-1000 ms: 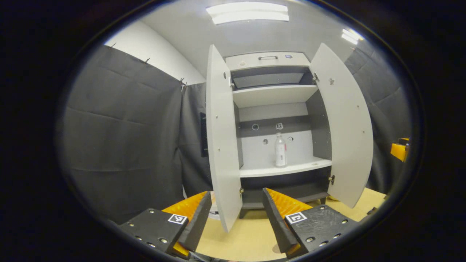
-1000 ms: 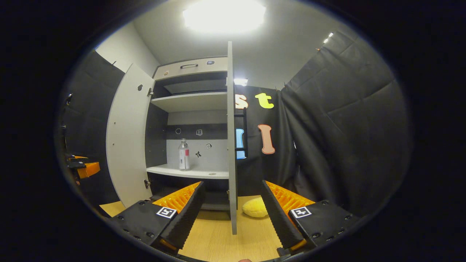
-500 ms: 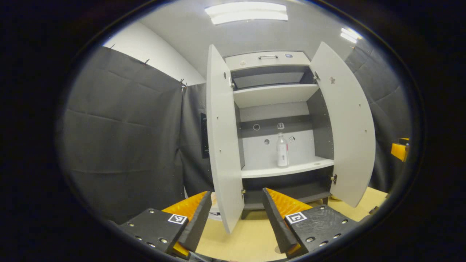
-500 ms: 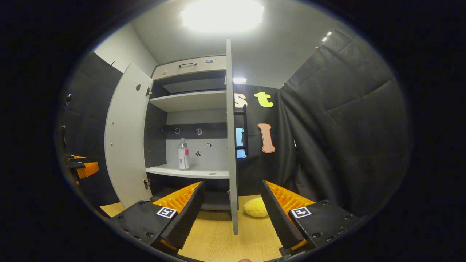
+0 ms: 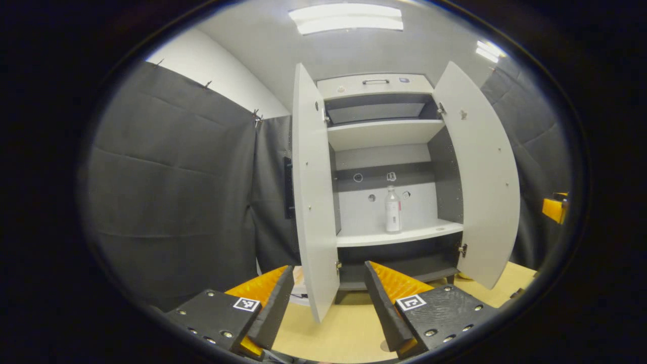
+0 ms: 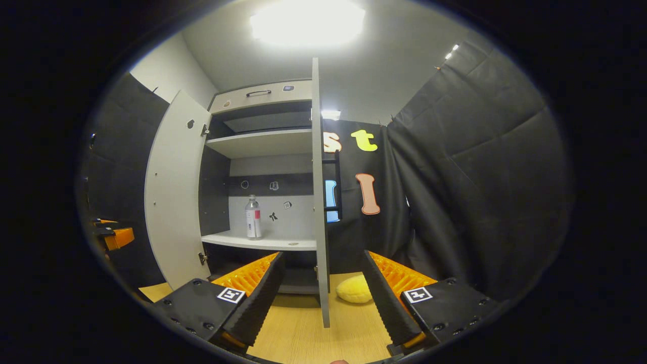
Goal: Grasp the bottle in the cabinet with the left hand and place it on the coaster, then close the right door with the right hand and the left door with the left hand.
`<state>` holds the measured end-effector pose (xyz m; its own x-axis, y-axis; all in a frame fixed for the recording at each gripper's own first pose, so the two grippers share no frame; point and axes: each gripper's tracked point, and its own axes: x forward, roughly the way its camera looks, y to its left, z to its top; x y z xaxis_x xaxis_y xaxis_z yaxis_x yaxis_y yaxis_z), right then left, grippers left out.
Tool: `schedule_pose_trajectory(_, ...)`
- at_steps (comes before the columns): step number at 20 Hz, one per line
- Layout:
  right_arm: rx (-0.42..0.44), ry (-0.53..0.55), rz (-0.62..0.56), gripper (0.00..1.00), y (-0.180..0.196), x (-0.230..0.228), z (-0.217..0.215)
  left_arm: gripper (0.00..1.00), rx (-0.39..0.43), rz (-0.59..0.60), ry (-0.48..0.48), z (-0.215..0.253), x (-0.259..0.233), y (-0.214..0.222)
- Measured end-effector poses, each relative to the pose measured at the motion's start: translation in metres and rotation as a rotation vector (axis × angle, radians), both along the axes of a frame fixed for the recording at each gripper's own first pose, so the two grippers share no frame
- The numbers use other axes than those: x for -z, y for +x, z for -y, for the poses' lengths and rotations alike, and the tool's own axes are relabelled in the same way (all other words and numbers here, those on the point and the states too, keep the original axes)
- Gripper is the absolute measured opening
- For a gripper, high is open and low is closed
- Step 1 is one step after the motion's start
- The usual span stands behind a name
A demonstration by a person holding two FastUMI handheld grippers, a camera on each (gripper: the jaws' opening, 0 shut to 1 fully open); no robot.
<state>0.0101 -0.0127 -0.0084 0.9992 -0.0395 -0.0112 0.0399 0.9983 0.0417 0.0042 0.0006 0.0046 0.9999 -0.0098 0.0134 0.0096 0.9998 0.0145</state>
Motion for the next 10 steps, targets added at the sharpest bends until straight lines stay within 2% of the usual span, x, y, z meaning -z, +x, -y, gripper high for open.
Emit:
schedule_pose_trajectory(4,0.0,0.002,-0.009,0.98,-0.001,0.004,0.0,0.82,0.017,-0.001,-0.008,0.003,0.0,0.003)
schedule_pose_trajectory(10,-0.021,-0.018,-0.019,0.98,0.0,0.011,0.002,0.82,0.106,0.028,-0.059,0.04,-0.027,0.037)
